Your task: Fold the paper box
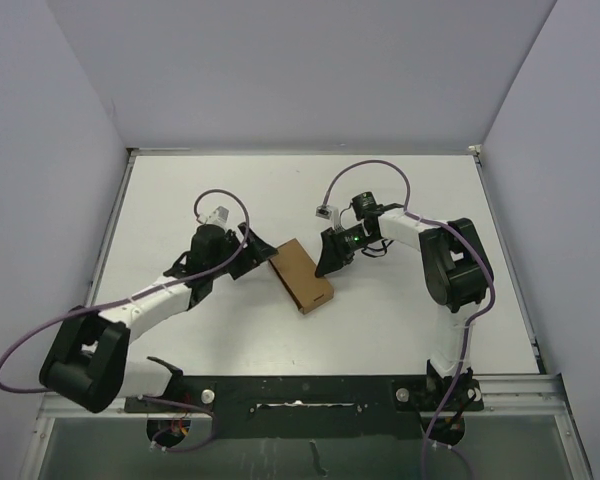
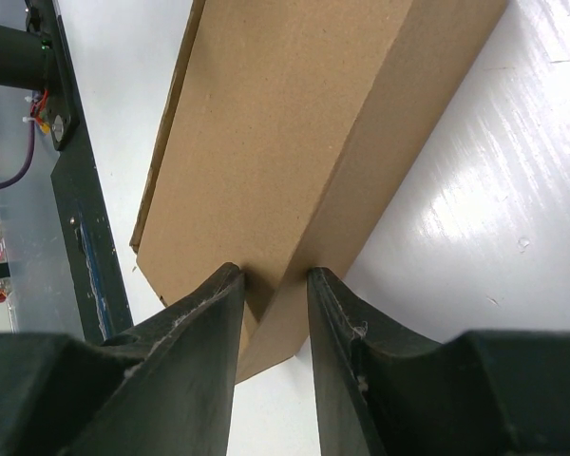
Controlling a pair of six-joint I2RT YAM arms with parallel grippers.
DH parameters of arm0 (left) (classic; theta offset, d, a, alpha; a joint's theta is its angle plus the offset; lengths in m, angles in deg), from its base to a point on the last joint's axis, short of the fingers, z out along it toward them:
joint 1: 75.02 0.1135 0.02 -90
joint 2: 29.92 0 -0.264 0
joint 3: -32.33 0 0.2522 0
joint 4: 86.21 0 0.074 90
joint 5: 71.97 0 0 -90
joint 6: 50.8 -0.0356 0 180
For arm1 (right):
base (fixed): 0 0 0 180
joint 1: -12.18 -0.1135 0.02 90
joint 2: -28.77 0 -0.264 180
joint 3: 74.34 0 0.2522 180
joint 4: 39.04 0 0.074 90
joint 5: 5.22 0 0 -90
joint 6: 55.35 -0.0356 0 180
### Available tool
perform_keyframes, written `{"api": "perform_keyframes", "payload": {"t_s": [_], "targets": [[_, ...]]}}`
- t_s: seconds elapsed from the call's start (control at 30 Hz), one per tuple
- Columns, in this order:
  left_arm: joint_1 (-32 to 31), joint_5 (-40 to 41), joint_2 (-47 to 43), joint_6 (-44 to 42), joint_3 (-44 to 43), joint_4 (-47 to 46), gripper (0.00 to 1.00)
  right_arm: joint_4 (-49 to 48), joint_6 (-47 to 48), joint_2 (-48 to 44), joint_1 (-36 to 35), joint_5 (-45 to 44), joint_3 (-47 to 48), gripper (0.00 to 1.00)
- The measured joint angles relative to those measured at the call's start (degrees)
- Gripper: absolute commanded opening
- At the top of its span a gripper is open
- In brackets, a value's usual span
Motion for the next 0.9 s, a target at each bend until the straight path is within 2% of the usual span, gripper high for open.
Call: {"api": "perform_keyframes", "payload": {"t_s": [0.17,0.33,0.47,0.73,0.9], "targets": [[-3.8,-0.1,-9.3,4.1,4.9,-0.8,0.75,0.0,0.0,0.0,0.0,0.0,0.0,0.33],[-17.9,4.2,-10.3,10.8,10.7,-0.9,0.72,0.0,0.0,0.0,0.0,0.0,0.0,0.33],[-24.1,8.9,-8.5,15.4,11.8,-2.3,0.69,0.0,0.0,0.0,0.0,0.0,0.0,0.33],[-25.7,13.6,1.5,20.9,11.1,-7.7,0.57,0.0,0.0,0.0,0.0,0.0,0.0,0.32],[-26.7,14.4,3.4,22.5,9.7,-9.7,0.52,-0.2,0.0,0.0,0.0,0.0,0.0,0.32]]}}
